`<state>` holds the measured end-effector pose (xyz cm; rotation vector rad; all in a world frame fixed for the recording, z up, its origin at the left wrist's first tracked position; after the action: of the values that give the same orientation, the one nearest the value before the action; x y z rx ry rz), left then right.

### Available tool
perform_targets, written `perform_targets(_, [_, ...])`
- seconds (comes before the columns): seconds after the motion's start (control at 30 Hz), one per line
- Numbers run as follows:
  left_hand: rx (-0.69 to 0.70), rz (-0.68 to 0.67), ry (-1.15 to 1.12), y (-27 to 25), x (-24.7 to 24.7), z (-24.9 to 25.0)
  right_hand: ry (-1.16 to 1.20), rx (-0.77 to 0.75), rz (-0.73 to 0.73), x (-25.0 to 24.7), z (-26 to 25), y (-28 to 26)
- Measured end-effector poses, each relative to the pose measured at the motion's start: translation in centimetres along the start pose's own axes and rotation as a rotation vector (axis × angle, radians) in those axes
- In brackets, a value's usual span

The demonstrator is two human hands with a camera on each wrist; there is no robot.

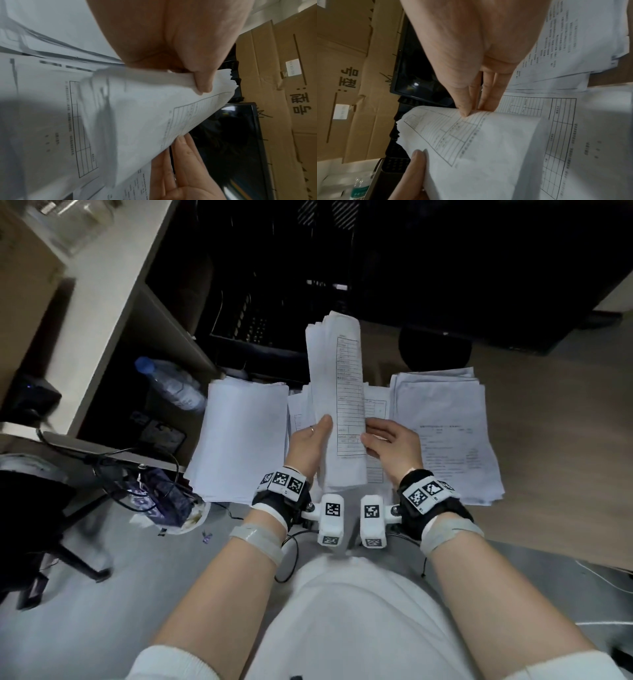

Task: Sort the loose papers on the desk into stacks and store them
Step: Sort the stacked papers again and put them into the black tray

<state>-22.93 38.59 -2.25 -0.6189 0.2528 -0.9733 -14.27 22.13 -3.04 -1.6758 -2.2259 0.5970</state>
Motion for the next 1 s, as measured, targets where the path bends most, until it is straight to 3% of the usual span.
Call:
perform_targets(0.1, [-0.004, -0.008, -0.031, -0.5, 0.5, 0.3, -0.044, -0.041, -0.050, 0.4, -1.0, -0.2])
perform_targets(0.3, [-0.008, 0.003, -0.010, -0.9, 1.1, 0.7, -0.181, -0.030, -0.425, 4.0, -3.1, -2.6])
perform_targets(0.53, [0.017, -0.003, 0.101, -0.5, 0.9, 1.8, -0.313, -0.014, -0.457, 5.0, -2.8, -2.1])
perform_targets(0.7, [0.085, 0.000, 0.204, 0.5, -0.3, 1.6, -0.269, 0.013, -0.396, 5.1, -3.3, -2.1])
perform_targets(0.8, [0.058, 0.041, 0.192, 1.1, -1.4, 1.2, -0.188, 0.080, -0.286, 4.4, -2.8, -1.6])
perform_targets(1.0, [-0.031, 0.098, 0.168, 2.2, -3.8, 0.3, -0.421, 0.079, 0.294, -2.0, -0.3, -0.4])
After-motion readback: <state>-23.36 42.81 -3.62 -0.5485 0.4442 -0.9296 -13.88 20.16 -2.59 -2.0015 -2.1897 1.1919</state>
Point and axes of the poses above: each hand's wrist, its own y-axis towards the middle knuckle, its own x-axis out of the palm, z = x × y, the point moved 8 cm from there along y, towards the middle knuckle, and after that the axes turned 1 degree about y, right-handed, at the moved point
